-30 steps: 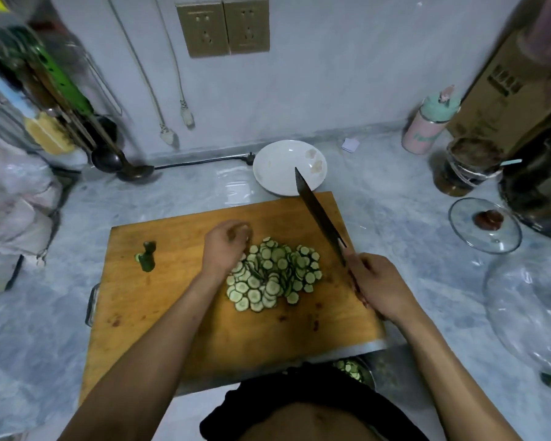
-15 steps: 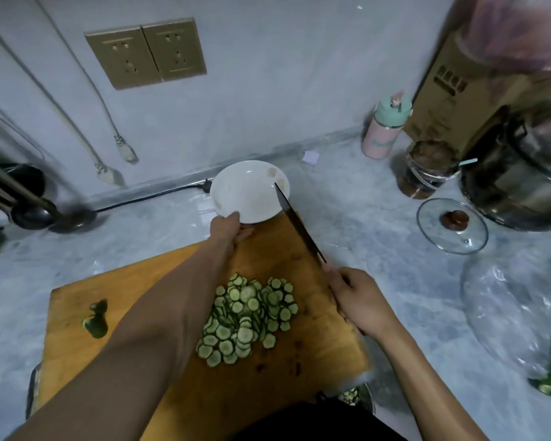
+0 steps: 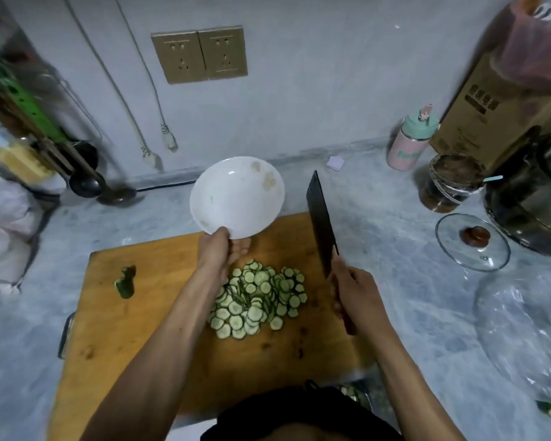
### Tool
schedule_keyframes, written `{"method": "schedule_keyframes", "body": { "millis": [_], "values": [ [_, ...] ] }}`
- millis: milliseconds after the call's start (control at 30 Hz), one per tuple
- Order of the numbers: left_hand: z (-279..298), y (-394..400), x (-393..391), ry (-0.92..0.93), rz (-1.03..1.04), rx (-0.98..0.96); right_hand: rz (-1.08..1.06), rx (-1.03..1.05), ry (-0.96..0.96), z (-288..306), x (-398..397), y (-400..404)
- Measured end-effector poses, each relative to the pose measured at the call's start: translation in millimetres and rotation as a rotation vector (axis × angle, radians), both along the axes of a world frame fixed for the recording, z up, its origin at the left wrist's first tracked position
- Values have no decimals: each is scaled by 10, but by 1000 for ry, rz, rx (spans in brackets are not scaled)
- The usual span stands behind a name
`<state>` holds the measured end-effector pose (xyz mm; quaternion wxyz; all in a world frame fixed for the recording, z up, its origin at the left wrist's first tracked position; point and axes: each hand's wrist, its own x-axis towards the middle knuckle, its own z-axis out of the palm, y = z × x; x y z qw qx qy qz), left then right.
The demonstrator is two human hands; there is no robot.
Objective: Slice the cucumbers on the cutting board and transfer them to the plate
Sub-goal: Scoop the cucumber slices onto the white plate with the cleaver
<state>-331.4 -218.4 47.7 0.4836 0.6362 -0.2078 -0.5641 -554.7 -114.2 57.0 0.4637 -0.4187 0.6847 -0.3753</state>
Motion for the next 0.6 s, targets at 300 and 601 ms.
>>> {"method": "schedule_keyframes", "body": {
  "millis": [300,601],
  "values": [
    [-131,1724,569,160,293,-9,238,5,-36,-56,572,168],
    [-361,2362,740,122,757,-13,562,16,-91,-1,1068,421]
  ]
}}
